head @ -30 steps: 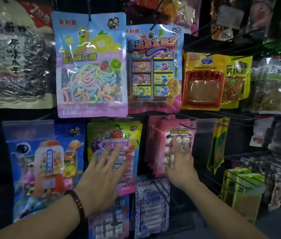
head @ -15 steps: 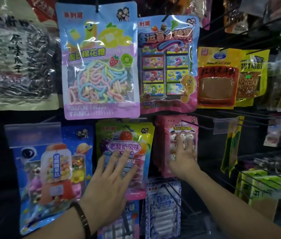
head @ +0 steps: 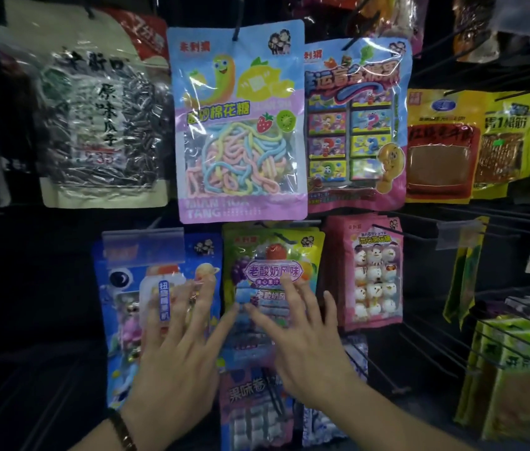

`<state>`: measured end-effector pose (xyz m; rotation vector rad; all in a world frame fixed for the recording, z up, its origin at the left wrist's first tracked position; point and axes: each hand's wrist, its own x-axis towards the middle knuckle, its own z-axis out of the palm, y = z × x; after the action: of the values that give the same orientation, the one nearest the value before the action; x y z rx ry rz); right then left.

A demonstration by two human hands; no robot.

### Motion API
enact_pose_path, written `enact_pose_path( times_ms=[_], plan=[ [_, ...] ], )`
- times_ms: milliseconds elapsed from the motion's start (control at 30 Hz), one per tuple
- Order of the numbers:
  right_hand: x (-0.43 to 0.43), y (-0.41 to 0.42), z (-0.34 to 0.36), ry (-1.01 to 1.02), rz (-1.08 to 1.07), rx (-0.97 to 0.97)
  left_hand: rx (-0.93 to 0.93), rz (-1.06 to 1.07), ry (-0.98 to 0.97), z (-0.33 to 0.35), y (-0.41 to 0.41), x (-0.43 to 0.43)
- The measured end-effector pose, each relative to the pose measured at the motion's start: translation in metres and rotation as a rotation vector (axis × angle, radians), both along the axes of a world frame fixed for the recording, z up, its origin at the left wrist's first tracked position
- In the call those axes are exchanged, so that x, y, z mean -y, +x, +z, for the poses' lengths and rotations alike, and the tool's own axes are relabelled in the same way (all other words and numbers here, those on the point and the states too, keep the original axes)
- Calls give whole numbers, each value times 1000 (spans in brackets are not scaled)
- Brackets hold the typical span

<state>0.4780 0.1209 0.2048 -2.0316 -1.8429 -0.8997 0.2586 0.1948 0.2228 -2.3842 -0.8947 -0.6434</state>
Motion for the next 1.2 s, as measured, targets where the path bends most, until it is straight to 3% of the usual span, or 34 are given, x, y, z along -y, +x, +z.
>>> enact_pose_path(
  times_ms=[333,800,1033,1200],
  plan=[
    [-62,-3,19,-154,-126,-217,1,60,1,-7,-31,-32],
    [-110,3,41,-257,-184,-315,34,15,120,-21,-54,-44],
    [-61,-20,41,-228,-68,-360,27,38,98,-19,-68,-36],
    [-9,-57,18,-35,159,-150,8,57,18,-17,-85,-28]
  ],
)
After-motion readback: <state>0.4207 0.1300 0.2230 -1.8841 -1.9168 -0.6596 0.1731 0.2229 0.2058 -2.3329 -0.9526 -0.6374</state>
